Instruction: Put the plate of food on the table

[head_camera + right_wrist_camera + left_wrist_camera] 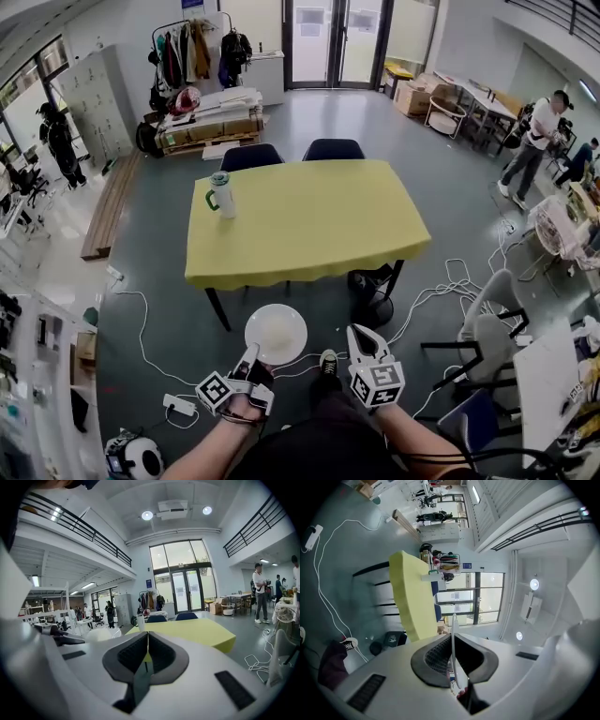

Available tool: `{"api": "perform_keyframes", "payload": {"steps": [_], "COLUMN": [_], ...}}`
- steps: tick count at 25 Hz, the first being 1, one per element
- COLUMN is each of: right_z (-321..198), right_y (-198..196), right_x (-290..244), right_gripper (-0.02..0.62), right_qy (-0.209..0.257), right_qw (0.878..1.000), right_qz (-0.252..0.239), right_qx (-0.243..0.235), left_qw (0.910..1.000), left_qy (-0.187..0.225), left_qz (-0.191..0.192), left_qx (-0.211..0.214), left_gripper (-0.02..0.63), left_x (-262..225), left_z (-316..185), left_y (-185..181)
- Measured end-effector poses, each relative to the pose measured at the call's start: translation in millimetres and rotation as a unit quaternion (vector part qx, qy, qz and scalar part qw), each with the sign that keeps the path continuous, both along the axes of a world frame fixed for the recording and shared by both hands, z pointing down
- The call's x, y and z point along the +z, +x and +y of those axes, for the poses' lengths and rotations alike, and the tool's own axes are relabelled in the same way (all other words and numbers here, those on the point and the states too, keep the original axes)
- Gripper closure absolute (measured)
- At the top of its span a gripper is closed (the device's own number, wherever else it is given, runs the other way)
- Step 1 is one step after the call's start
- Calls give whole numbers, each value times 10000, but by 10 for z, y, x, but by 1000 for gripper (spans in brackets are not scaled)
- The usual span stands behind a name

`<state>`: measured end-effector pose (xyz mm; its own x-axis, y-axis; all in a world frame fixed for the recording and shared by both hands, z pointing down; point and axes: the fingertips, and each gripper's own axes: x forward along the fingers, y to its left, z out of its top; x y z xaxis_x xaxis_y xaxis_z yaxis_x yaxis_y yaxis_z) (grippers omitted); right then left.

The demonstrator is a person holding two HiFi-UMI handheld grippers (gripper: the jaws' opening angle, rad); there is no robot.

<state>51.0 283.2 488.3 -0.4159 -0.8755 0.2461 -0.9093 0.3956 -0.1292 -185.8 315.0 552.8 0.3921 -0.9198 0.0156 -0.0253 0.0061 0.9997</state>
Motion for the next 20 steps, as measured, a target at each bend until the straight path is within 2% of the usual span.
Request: {"api": "perform_keyframes", "payload": {"steps": [7, 15, 20], "right_z": [-1186, -2490, -3065], "right_y": [103, 274, 255], "right_x": [-124, -110, -205], "right_gripper": [581, 580, 581], "right_qy": [61, -18, -51], "right_qw": [9995, 9956, 9932], "right_qz": [-146, -185, -210], "right_qx": [-279, -922, -1143], "left_qw": [9997, 9974, 9953], "left_qy": [54, 173, 249], "left_qz": [60, -4, -29], "left_qx": [-238, -704, -930], "left_gripper": [586, 586, 586], "left_x": [-102, -131, -234], "left_z": [-950, -2086, -2617], "left_y": [166, 397, 380]}}
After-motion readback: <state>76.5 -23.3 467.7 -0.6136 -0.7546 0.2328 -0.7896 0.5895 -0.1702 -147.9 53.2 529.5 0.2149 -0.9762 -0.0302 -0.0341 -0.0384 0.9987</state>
